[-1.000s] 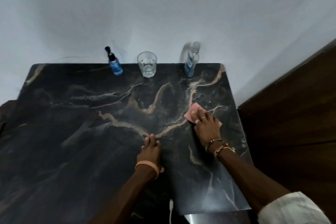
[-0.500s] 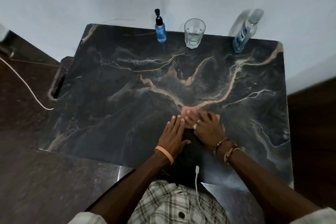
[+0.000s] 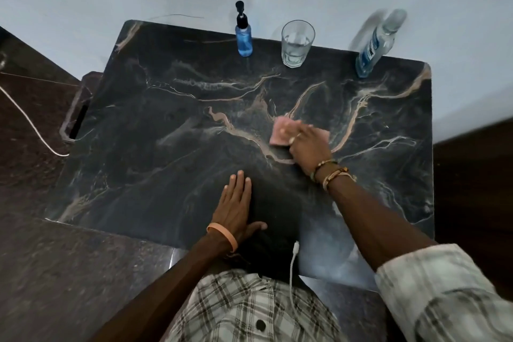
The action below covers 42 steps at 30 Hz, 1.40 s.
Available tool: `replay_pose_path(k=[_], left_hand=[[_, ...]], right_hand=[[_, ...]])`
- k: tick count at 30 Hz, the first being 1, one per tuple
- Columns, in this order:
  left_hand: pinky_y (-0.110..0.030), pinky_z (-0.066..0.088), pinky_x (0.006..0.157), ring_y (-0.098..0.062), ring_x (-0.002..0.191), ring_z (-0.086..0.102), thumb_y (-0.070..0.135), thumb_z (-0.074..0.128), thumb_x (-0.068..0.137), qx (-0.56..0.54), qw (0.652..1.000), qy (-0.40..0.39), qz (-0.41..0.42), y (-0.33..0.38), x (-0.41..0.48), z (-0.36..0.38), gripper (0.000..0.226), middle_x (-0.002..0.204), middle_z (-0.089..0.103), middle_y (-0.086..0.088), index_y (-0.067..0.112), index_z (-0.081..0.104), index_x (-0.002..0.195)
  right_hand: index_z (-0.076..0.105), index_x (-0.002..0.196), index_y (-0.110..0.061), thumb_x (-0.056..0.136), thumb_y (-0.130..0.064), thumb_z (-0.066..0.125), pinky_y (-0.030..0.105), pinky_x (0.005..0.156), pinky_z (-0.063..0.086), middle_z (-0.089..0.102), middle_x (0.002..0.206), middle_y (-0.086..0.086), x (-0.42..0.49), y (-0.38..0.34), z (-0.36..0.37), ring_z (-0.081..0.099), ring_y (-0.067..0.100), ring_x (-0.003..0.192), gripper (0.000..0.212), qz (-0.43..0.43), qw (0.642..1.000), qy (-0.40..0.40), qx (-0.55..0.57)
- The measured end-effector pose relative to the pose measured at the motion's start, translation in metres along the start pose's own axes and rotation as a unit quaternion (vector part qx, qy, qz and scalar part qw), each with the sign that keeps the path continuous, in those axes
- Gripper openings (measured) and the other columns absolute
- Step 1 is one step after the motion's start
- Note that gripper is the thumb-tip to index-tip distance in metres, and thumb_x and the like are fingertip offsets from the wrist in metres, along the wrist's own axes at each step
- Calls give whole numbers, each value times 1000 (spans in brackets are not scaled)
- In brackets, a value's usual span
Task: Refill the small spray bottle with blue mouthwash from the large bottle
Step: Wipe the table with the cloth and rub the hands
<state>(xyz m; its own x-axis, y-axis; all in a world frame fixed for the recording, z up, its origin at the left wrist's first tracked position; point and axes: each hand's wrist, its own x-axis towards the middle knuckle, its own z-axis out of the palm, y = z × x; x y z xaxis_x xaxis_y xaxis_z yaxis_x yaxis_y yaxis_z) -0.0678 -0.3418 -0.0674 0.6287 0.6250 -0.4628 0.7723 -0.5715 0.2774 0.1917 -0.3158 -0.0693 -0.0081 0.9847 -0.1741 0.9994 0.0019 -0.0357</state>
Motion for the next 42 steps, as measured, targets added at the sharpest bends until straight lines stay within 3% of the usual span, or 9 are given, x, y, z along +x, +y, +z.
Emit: replay_pose_path(k=[4, 11, 15, 19, 25, 29, 34, 39, 42], left_hand=[[-39, -12, 116, -28, 142, -26, 66, 71, 66, 1, 1000, -9, 29, 24, 26, -19, 132, 156, -25, -12, 9, -15, 149], [-50, -12, 117, -37, 138, -31, 63, 82, 50, 67, 993, -69, 70, 66, 76, -25, 152, 151, -33, -20, 9, -21, 147], [-46, -14, 116, -35, 136, -35, 64, 83, 45, 70, 994, -67, 57, 66, 79, -18, 156, 147, -39, -17, 14, -23, 147], [-42, -17, 112, -32, 134, -38, 64, 83, 44, 66, 993, -88, 45, 65, 80, -18, 157, 145, -43, -13, 16, -27, 145], [-41, -18, 111, -32, 134, -38, 65, 84, 41, 55, 994, -85, 39, 69, 86, -17, 158, 145, -42, -13, 16, -23, 147], [-42, -14, 113, -34, 138, -31, 65, 84, 40, 51, 995, -79, 35, 75, 84, -26, 157, 151, -34, -16, 14, -16, 150], [-45, -7, 117, -36, 143, -21, 62, 87, 37, 30, 996, -72, 43, 74, 79, -30, 156, 155, -24, -19, 12, -7, 152], [-46, -8, 117, -36, 143, -22, 62, 87, 35, 23, 996, -66, 56, 69, 79, -26, 157, 156, -23, -19, 13, -6, 152], [-48, -6, 118, -37, 143, -20, 64, 86, 36, 37, 995, -64, 70, 70, 77, -26, 156, 156, -21, -19, 12, -5, 152]], right_hand=[[47, 140, -10, 91, -13, 44, 46, 110, 29, 41, 147, 12, -28, -5, 4, 31, 35, 138, 49, 211, 969, 3, 129], [49, 140, -19, 96, -22, 41, 47, 115, 25, 41, 149, 4, -113, 30, 14, 34, 32, 139, 45, -180, 981, -56, 34], [47, 142, -17, 94, 0, 46, 41, 117, 21, 38, 152, 7, -50, 143, -3, 30, 29, 142, 51, 31, 999, -7, 32], [41, 144, -17, 94, -9, 38, 45, 111, 26, 33, 153, 7, 8, 149, -12, 31, 35, 136, 50, 319, 942, 36, 96], [40, 146, -20, 99, -7, 41, 41, 120, 11, 30, 156, 2, -19, 140, 3, 20, 28, 145, 49, 24, 996, 9, 90], [57, 132, -14, 90, -3, 50, 41, 113, 27, 48, 143, 9, -34, 164, -8, 39, 31, 135, 44, 296, 946, 56, 123], [54, 135, -10, 94, -13, 51, 52, 115, 19, 43, 147, 13, -144, 59, 16, 30, 39, 140, 41, -90, 982, -77, 145], [56, 132, -8, 91, -7, 47, 56, 112, 26, 47, 144, 16, -226, 17, 29, 39, 46, 133, 42, 242, 953, 14, 184], [53, 137, -10, 88, -6, 50, 52, 114, 19, 39, 149, 11, -253, -36, 45, 33, 41, 137, 49, 5, 987, -4, 160]])
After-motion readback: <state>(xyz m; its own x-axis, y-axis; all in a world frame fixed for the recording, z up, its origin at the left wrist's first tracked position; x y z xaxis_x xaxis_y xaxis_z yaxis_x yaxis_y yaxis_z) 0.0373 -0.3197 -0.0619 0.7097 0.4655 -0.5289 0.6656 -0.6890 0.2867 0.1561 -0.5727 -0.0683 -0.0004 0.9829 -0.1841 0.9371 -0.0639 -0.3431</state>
